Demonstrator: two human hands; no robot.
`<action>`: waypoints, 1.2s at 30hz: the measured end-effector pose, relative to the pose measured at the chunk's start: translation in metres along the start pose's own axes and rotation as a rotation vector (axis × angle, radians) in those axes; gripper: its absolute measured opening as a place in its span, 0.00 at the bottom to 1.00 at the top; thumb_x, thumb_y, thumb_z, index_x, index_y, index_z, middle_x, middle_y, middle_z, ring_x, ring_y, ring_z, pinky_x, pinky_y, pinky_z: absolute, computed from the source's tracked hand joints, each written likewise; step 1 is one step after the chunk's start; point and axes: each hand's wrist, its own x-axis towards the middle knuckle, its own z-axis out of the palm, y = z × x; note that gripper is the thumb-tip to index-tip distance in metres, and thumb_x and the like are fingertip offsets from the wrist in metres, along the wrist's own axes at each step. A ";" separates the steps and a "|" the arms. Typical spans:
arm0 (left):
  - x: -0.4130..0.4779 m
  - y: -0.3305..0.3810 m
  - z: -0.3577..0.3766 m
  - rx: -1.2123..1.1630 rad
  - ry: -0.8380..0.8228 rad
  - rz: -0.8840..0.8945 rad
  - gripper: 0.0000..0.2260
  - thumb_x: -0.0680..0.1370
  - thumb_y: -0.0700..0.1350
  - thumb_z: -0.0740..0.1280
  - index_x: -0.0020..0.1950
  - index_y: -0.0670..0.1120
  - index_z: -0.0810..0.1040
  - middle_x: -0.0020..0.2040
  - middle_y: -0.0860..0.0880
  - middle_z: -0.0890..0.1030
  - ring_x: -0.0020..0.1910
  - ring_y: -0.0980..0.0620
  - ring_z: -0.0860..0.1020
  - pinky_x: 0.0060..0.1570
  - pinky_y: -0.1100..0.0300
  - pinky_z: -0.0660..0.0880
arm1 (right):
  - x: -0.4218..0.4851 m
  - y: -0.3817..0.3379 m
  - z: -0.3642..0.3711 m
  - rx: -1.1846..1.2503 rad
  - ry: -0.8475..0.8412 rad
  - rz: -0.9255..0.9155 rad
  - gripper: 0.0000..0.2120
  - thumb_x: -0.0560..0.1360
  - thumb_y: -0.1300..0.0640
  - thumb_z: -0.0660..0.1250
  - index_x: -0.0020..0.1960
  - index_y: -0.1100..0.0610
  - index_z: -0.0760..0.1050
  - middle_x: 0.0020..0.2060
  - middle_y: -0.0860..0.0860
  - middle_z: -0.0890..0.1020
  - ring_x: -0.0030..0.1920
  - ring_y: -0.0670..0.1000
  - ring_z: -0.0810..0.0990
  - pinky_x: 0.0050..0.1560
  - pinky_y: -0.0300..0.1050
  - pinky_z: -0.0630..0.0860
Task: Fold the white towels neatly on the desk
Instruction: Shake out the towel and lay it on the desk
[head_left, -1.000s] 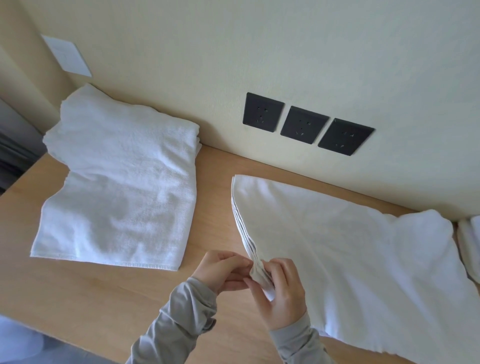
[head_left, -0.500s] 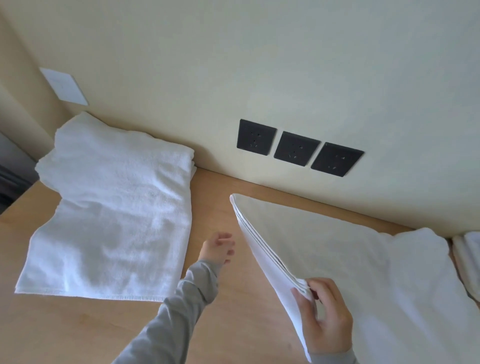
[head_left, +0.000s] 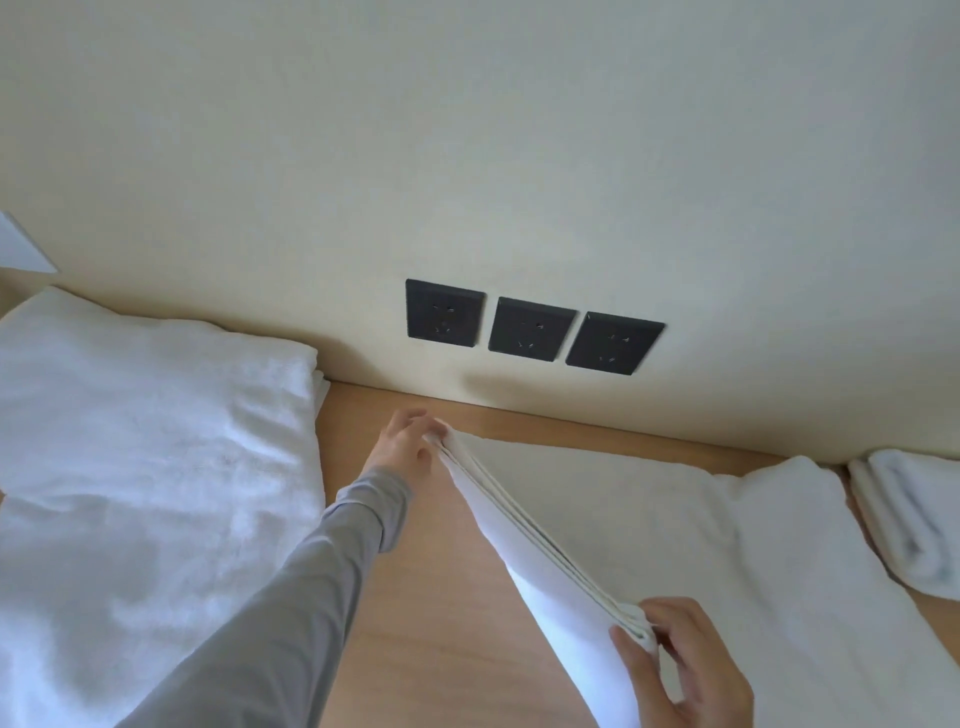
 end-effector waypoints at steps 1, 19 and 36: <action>0.005 -0.001 -0.001 0.053 -0.040 0.001 0.19 0.73 0.31 0.59 0.59 0.47 0.76 0.68 0.49 0.67 0.66 0.47 0.67 0.61 0.62 0.64 | 0.001 0.000 -0.001 0.004 -0.003 0.009 0.03 0.61 0.67 0.69 0.32 0.60 0.76 0.33 0.45 0.75 0.32 0.44 0.74 0.32 0.35 0.71; 0.020 0.029 -0.096 0.357 -0.146 0.302 0.08 0.76 0.42 0.67 0.52 0.40 0.79 0.53 0.45 0.79 0.51 0.45 0.77 0.52 0.58 0.69 | 0.081 0.023 -0.050 0.154 0.127 0.199 0.06 0.71 0.52 0.69 0.37 0.50 0.75 0.32 0.46 0.76 0.33 0.42 0.71 0.35 0.31 0.69; -0.058 0.185 -0.235 0.227 0.122 0.817 0.06 0.78 0.42 0.63 0.40 0.46 0.74 0.42 0.59 0.74 0.40 0.59 0.73 0.43 0.70 0.69 | 0.184 -0.033 -0.155 0.395 0.383 0.068 0.09 0.76 0.61 0.65 0.37 0.56 0.73 0.27 0.40 0.70 0.32 0.41 0.66 0.32 0.32 0.65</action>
